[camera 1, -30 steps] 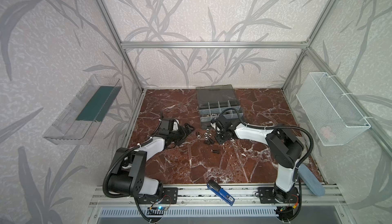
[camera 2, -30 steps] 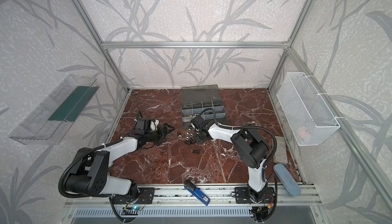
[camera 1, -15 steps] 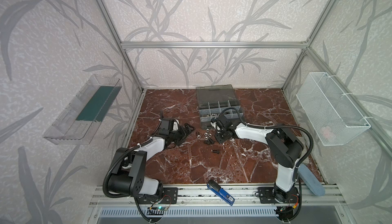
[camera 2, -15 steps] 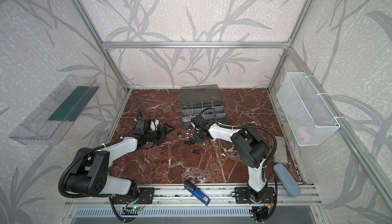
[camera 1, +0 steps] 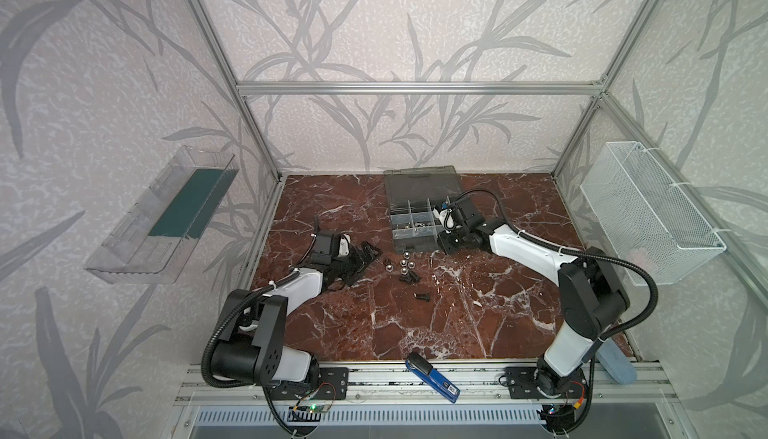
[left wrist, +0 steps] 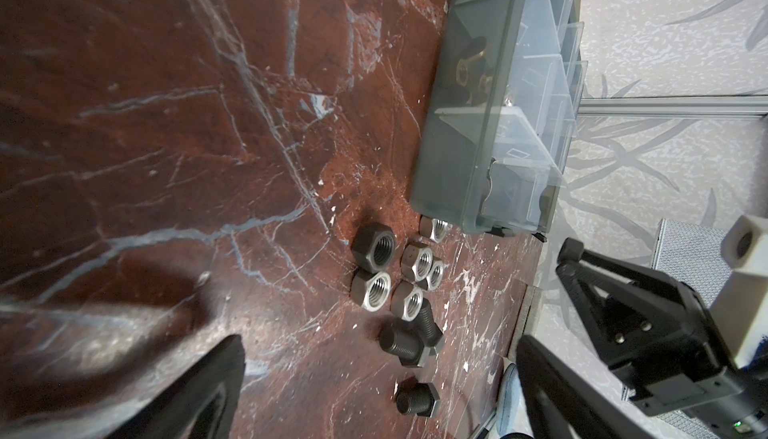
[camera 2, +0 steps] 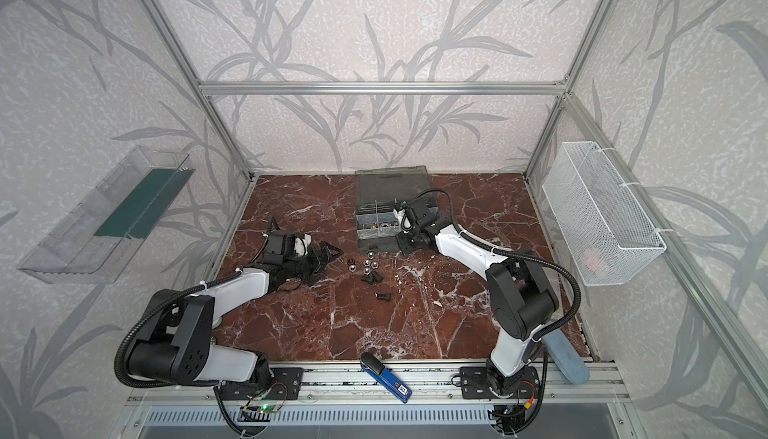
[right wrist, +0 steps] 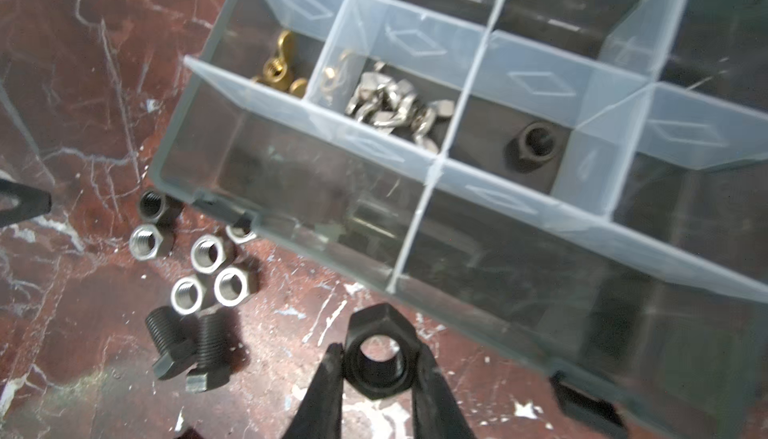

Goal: Sort the screws and nuts into containers
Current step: 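Carry the black hex nut into the compartment beside the first one and release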

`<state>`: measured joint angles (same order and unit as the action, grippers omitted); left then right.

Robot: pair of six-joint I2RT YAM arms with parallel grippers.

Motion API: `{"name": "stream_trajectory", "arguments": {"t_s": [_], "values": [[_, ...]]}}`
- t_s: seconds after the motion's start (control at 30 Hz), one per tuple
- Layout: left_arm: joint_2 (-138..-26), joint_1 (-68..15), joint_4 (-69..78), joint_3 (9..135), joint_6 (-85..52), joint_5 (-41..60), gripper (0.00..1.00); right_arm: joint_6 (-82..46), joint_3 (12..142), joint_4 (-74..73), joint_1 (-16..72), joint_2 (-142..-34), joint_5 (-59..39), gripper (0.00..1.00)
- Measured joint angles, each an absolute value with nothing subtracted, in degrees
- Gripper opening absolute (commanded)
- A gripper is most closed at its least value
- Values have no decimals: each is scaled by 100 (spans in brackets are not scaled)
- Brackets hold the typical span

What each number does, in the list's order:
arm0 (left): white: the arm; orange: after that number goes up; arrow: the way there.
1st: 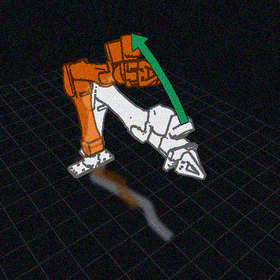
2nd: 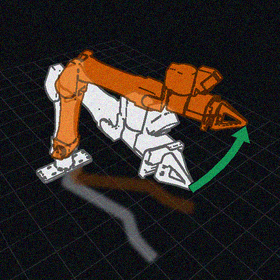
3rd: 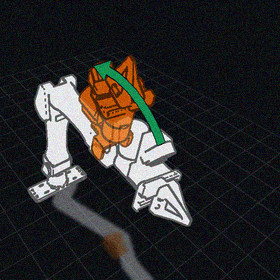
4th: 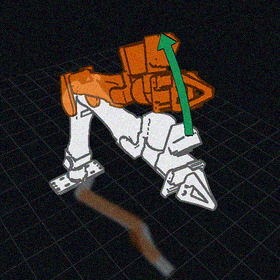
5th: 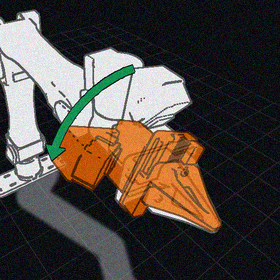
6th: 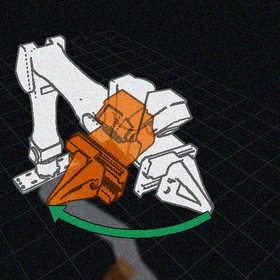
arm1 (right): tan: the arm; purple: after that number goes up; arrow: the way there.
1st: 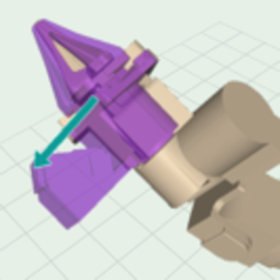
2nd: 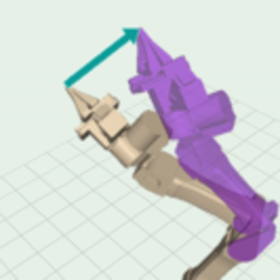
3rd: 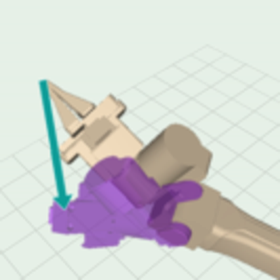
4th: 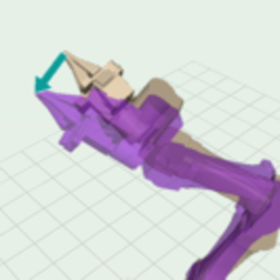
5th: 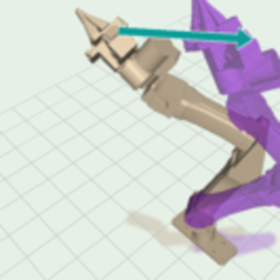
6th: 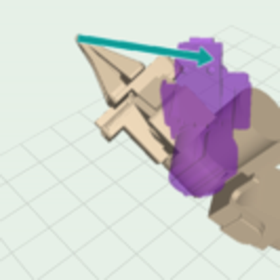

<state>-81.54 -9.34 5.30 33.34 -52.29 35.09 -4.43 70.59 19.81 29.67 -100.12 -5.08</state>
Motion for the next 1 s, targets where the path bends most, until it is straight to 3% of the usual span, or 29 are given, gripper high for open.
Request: {"name": "stream_trajectory", "arguments": {"t_s": [0.27,0.67,0.73,0.87,1.0], "values": [[-8149,-934,521,3334,-5229,3503,99,-211,8112,1959,2261,-10580,-552,5],[-8119,-934,513,3334,-5229,3500,99,-106,8947,2034,2213,-11826,-620,6],[-8095,-934,508,3334,-5229,3500,100,-106,9000,2093,2213,-11939,-650,12],[-8066,-934,478,3334,-5229,3483,99,-132,9039,2088,2213,-12040,-655,38],[-8066,-934,362,3354,-5212,3413,99,-130,9070,2115,2228,-12027,-701,48]]}}
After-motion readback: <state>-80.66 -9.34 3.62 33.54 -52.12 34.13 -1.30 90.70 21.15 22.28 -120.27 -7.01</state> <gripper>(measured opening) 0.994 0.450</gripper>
